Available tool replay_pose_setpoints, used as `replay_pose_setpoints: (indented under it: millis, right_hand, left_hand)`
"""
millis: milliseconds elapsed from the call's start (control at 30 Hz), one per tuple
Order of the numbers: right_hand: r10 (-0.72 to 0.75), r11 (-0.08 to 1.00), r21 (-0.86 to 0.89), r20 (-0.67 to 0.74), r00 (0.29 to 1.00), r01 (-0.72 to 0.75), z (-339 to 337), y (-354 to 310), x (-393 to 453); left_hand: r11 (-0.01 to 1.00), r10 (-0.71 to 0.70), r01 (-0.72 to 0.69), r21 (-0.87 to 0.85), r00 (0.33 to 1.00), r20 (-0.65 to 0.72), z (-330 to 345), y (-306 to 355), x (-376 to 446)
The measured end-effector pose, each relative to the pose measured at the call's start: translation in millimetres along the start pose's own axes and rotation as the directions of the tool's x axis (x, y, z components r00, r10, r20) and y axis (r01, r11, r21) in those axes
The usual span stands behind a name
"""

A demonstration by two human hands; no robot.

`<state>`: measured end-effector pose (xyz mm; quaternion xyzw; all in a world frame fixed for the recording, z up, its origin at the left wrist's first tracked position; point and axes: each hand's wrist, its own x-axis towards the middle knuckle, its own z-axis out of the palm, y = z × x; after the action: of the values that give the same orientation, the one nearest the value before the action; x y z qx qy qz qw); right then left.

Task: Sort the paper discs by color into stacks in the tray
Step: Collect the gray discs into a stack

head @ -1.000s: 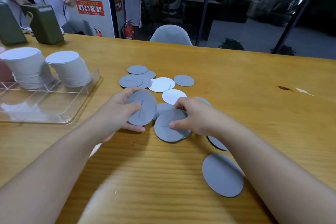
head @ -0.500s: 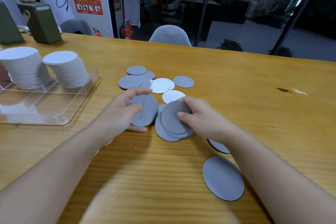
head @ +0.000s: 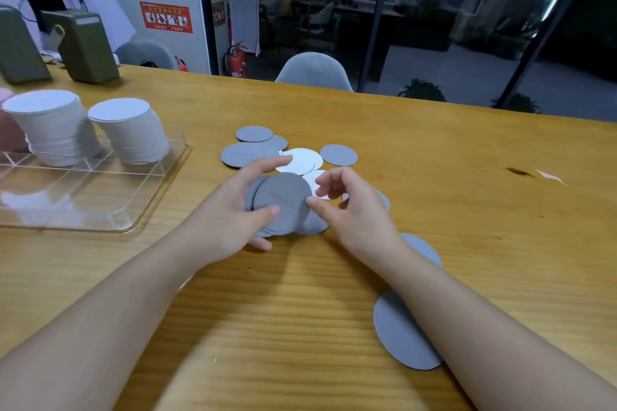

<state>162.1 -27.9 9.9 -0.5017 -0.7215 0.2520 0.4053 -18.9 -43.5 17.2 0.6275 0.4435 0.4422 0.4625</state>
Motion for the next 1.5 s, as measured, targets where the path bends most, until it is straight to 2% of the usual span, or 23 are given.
replay_pose_setpoints:
  millis: [67, 133, 233, 333, 500, 700, 867, 1067, 1233, 1500]
  right_hand:
    - [-0.024, 0.985, -0.168, 0.067, 0.997, 0.035, -5, 6, 2]
    - [-0.06, 0.941, -0.317, 0.192, 0.98, 0.12, -6, 9, 2]
    - [-0.013, 0.859, -0.472, 0.367, 0.93, 0.198, -4, 3, -2]
    - [0.035, 0.786, -0.568, 0.435, 0.9, 0.244, -8, -5, -3]
    - [0.085, 0.867, -0.477, 0.429, 0.899, 0.145, -18, -13, -8]
    - [0.131, 0.863, -0.495, 0.407, 0.904, 0.098, -14, -18, -6]
    - [0.279, 0.87, -0.49, 0.412, 0.867, -0.046, -25, -18, -11]
    - [0.29, 0.899, -0.421, 0.369, 0.883, -0.119, -49, -6, -14]
    - [0.39, 0.848, -0.48, 0.28, 0.877, -0.224, -89, 2, -16]
    - [0.485, 0.802, -0.529, 0.309, 0.818, -0.276, -111, 8, -44]
  left_hand:
    - [0.999, -0.026, 0.024, -0.045, 0.998, -0.05, -4, 2, 1]
    - [0.997, -0.05, 0.045, -0.056, 0.994, -0.096, -7, 4, 2]
    - [0.997, -0.076, 0.071, -0.041, 0.987, -0.142, -7, 3, 4]
    - [0.994, -0.104, 0.098, -0.048, 0.98, -0.167, -7, 3, 4]
    - [0.992, -0.117, 0.109, -0.06, 0.98, -0.161, -6, 4, 3]
    - [0.993, -0.116, 0.112, -0.031, 0.981, -0.157, -4, 4, 2]
    - [0.994, -0.111, 0.109, -0.025, 0.984, -0.142, -2, 5, 0]
    - [0.994, -0.108, 0.105, -0.041, 0.992, -0.068, 8, 6, -4]
    - [0.994, -0.094, 0.095, -0.051, 0.995, 0.013, 17, 4, -7]
    - [0.994, -0.096, 0.098, -0.042, 0.995, 0.04, 19, 2, -7]
